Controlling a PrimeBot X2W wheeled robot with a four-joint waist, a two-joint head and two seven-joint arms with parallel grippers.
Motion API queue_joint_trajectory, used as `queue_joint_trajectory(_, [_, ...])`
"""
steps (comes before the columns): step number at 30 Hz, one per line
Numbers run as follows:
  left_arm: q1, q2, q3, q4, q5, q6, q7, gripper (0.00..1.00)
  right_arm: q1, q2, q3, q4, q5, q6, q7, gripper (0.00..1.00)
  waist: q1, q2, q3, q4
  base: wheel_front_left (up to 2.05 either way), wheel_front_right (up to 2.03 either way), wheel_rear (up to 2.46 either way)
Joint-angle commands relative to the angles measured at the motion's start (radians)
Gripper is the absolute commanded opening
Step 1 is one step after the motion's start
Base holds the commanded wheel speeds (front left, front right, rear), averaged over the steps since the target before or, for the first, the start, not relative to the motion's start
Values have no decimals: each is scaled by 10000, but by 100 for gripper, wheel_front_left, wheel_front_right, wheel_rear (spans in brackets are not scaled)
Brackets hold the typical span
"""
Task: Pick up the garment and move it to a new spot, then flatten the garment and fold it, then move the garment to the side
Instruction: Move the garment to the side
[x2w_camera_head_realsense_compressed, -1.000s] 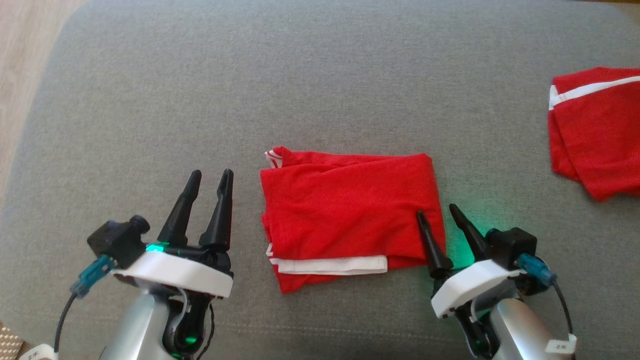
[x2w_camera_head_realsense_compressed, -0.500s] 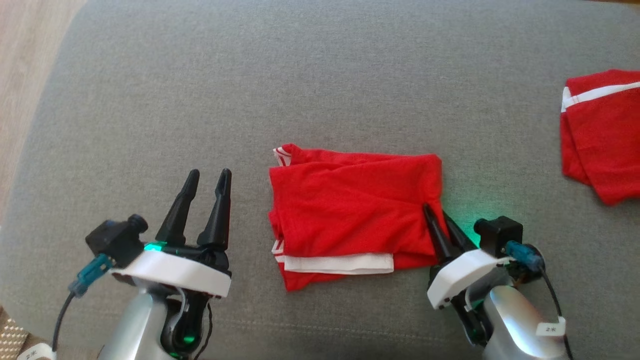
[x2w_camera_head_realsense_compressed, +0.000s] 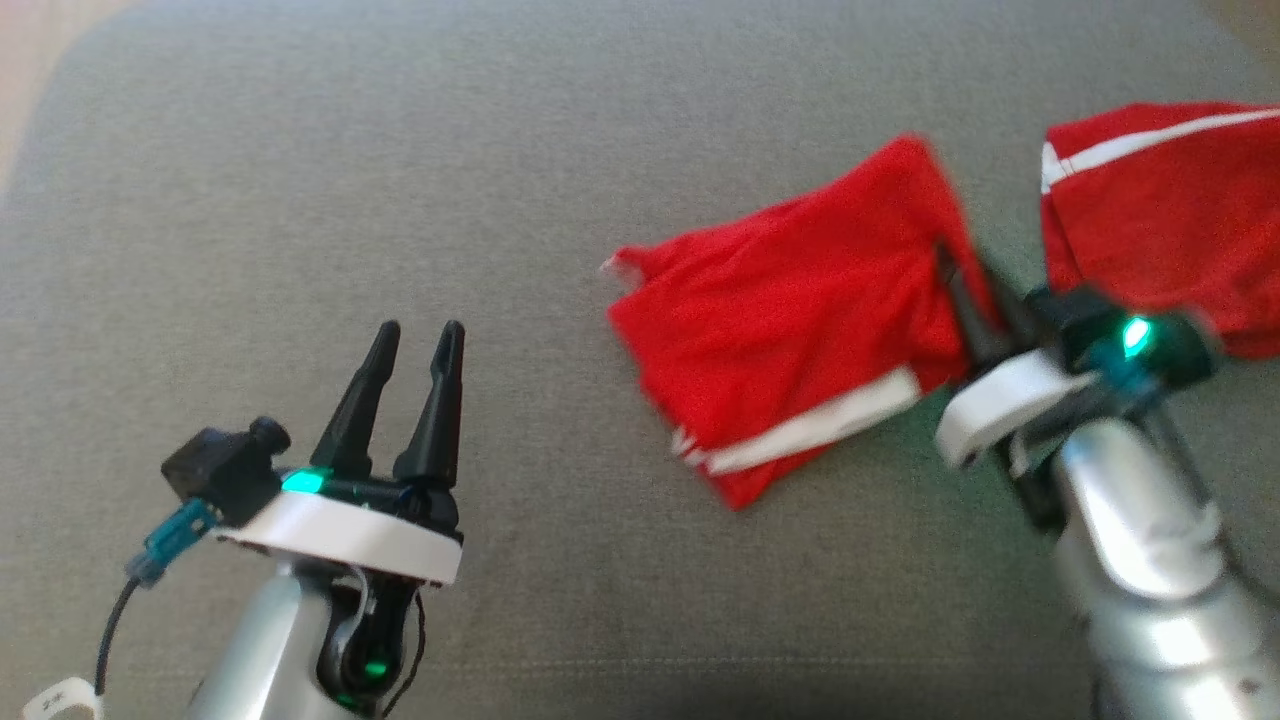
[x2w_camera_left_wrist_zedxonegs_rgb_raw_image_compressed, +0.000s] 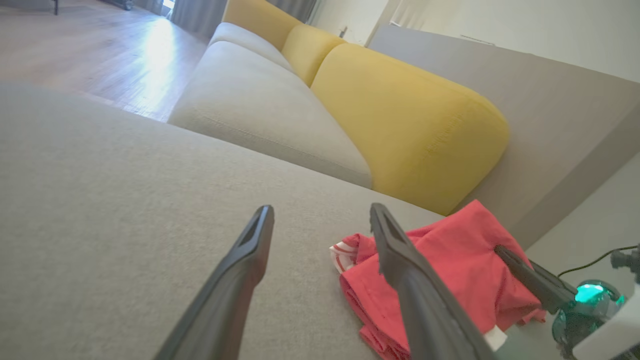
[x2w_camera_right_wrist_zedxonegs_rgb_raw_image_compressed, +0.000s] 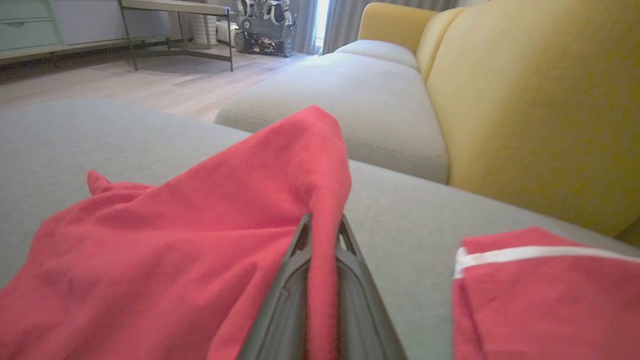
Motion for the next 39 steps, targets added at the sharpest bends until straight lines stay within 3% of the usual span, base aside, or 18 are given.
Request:
queue_joint_trajectory(1, [-559,232,264,-393,-32,-61,-59,100,-429,-98,124,-396,-52,-7,30,0,0,0,184,-187,0,0,0])
queue_joint_trajectory(11, [-1432,831,-335,-994,-177,-61,-59,100,-2160,-2174,-684,-1554,55,-7,1742,0,0,0,1659,-1281,0,0,0])
queue_joint_trajectory(16, [-1938,1169,-628,-1088,-172,-61,-59,100,-2315,-2843,-1252,-1517,87,-7,2314,0,0,0,2129,-1693,0,0,0])
queue_joint_trajectory(24, [-2441,1418,-878,-1200,-227,-61,-59,100,-2611,-2834,-1963,-1722,303,-7,2682,0,0,0,2586,-2170,0,0,0])
queue_joint_trajectory(34, [-2648,1560,-954,-1236,-308,-61,-59,100,-2367,-2545,-2507,-2766,-734,-7,2987,0,0,0,2885,-2225,0,0,0])
queue_joint_trajectory(35, [-2652,1561,-958,-1234,-315,-61,-59,100,-2338,-2492,-2569,-2847,-790,-7,2971,3,0,0,2906,-2215,0,0,0])
queue_joint_trajectory(36, [-2653,1562,-960,-1231,-323,-61,-59,100,-2305,-2453,-2599,-2922,-851,-7,2958,42,0,0,2920,-2204,0,0,0])
queue_joint_trajectory(37, [-2652,1559,-960,-1223,-330,-61,-59,100,-2266,-2391,-2638,-2954,-882,-7,3036,100,0,0,2927,-2193,0,0,0])
queue_joint_trajectory(39, [-2650,1543,-959,-1197,-346,-61,-59,100,-2213,-2287,-2718,-3083,-905,-7,3135,100,0,0,2929,-2166,0,0,0])
